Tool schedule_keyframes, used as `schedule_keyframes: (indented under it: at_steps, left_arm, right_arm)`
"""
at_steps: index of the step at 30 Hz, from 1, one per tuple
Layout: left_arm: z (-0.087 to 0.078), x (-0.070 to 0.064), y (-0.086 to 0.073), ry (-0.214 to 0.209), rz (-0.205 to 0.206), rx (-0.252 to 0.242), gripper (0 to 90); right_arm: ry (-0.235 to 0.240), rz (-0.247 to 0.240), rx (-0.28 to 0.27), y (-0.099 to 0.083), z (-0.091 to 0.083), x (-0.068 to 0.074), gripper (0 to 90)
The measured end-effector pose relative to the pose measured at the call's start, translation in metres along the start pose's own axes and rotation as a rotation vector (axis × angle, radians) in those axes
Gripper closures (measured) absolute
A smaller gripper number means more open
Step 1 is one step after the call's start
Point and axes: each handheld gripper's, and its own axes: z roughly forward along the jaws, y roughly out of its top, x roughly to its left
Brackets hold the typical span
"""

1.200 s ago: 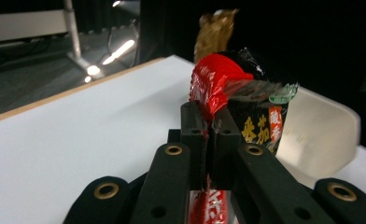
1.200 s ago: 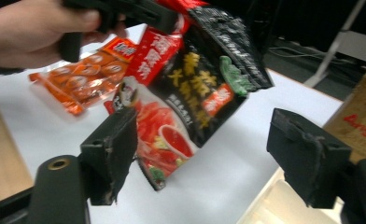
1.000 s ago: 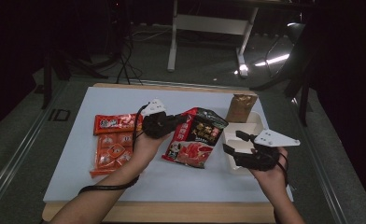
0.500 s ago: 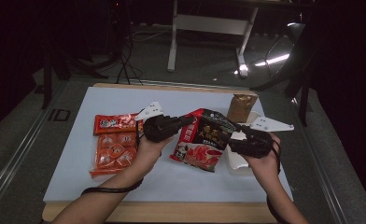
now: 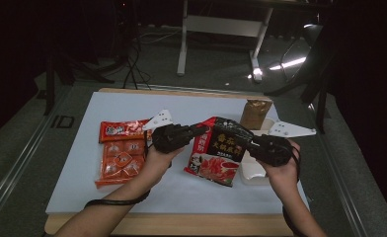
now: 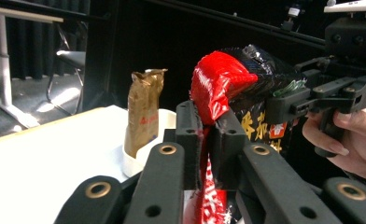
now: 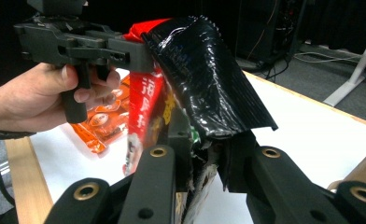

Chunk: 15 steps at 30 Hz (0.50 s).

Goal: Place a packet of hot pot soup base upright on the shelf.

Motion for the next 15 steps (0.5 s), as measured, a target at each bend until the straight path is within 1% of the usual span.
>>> schedule_keyframes:
  at_steps: [1,2,3,4,5,6,7,8,9,10,11,13,14,15]
  left_arm:
    - [0.0,0.0,0.0,-0.002,0.001,0.005,81.6]
    - [0.0,0.0,-0.001,-0.003,0.0,0.011,79.0]
    - [0.0,0.0,-0.001,-0.013,-0.007,0.014,79.0]
    - [0.001,0.0,-0.001,-0.024,-0.016,0.015,76.6]
    - [0.001,0.0,0.0,-0.032,-0.027,0.01,70.3]
    - [0.001,0.0,0.0,-0.032,-0.027,0.01,65.9]
    - [0.0,0.0,0.0,-0.039,-0.025,0.008,65.9]
    - [0.0,0.0,0.001,-0.037,-0.032,0.013,61.9]
    - [0.0,0.001,0.0,-0.035,-0.049,0.017,54.8]
    - [0.0,0.002,0.0,-0.043,-0.065,0.02,51.0]
    - [-0.001,0.002,-0.001,-0.04,-0.074,0.025,51.0]
    - [-0.001,0.002,-0.002,-0.022,-0.068,0.034,44.0]
    - [-0.002,0.001,-0.002,-0.027,-0.07,0.039,37.9]
    - [-0.001,0.001,-0.002,-0.048,-0.07,0.046,36.5]
  right_arm:
    - [0.001,0.001,0.001,0.0,-0.001,0.0,77.6]
    - [0.0,-0.006,0.004,0.002,-0.002,0.001,77.6]
    - [0.0,-0.006,0.004,0.002,-0.002,0.001,77.6]
    - [0.001,-0.008,0.002,0.002,-0.003,0.001,77.5]
    - [0.001,-0.012,-0.004,0.004,-0.005,0.001,77.5]
    - [0.001,-0.012,-0.004,0.004,-0.005,0.001,77.5]
    - [-0.003,-0.019,-0.004,0.005,-0.007,0.001,77.5]
    - [-0.005,-0.024,-0.002,0.007,-0.008,0.001,77.5]
    - [-0.012,-0.033,-0.003,0.008,-0.009,0.001,77.5]
    - [-0.013,-0.026,-0.016,0.01,-0.013,-0.001,77.5]
    - [-0.013,-0.026,-0.016,0.01,-0.013,-0.001,77.5]
    - [-0.013,-0.02,-0.031,0.011,-0.017,-0.003,77.4]
    - [-0.018,-0.025,-0.039,0.014,-0.02,-0.004,77.5]
    - [-0.019,-0.03,-0.039,0.016,-0.021,-0.004,77.4]
